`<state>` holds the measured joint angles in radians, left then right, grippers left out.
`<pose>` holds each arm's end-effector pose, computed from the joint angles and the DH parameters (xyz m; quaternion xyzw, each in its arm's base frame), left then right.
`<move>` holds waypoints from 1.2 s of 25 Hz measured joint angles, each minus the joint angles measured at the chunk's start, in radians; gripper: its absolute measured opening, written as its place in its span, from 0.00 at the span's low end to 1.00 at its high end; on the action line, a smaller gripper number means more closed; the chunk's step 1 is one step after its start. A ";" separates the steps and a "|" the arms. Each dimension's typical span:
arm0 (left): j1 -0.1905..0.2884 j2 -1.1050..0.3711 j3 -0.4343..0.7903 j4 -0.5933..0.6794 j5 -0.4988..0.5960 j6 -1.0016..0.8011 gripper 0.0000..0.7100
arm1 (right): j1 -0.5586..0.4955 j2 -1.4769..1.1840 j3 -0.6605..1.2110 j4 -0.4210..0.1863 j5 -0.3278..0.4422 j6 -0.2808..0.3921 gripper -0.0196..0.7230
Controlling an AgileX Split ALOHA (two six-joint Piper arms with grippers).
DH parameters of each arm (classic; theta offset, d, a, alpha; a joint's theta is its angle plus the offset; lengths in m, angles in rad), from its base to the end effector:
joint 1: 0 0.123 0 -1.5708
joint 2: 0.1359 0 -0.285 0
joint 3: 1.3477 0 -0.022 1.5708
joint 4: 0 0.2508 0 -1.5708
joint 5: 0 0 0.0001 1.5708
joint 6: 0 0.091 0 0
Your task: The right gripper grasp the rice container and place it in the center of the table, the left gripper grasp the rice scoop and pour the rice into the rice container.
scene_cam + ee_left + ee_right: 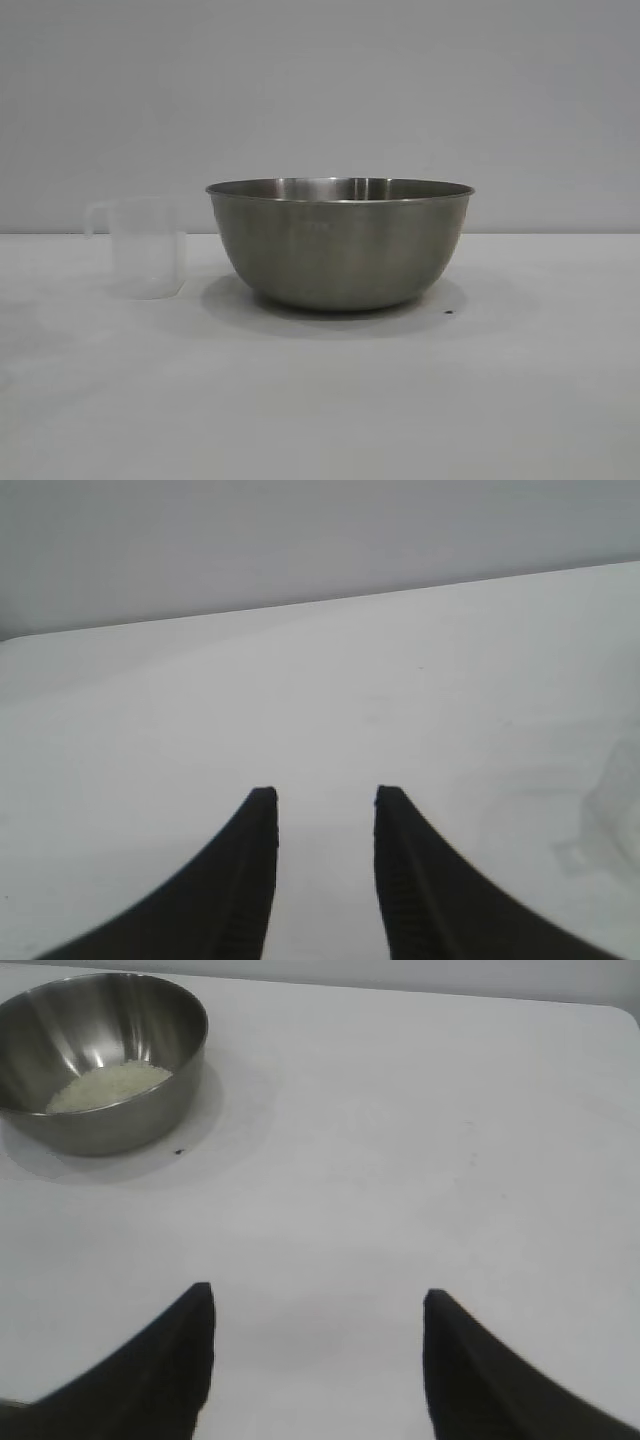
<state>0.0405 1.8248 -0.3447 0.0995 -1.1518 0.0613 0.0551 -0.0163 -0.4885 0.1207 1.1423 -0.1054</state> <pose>0.2624 0.0024 0.1218 0.0521 0.7855 0.0081 0.6166 -0.0105 0.0094 0.2680 -0.0747 0.8678 0.0478 0.4889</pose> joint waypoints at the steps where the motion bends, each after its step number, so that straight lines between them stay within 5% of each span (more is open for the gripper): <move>1: 0.000 -0.003 0.001 0.010 0.000 -0.002 0.35 | 0.000 0.000 0.000 0.000 0.000 0.000 0.62; 18: 0.000 -0.344 0.102 0.024 0.015 -0.004 0.35 | 0.000 0.000 0.000 0.000 0.000 0.000 0.62; 30: 0.001 -0.666 0.110 0.024 0.317 -0.008 0.35 | 0.000 0.000 0.000 0.000 0.000 0.000 0.62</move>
<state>0.0417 1.1588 -0.2351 0.1233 -0.8349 0.0533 0.0551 -0.0163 -0.4885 0.1207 1.1423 -0.1054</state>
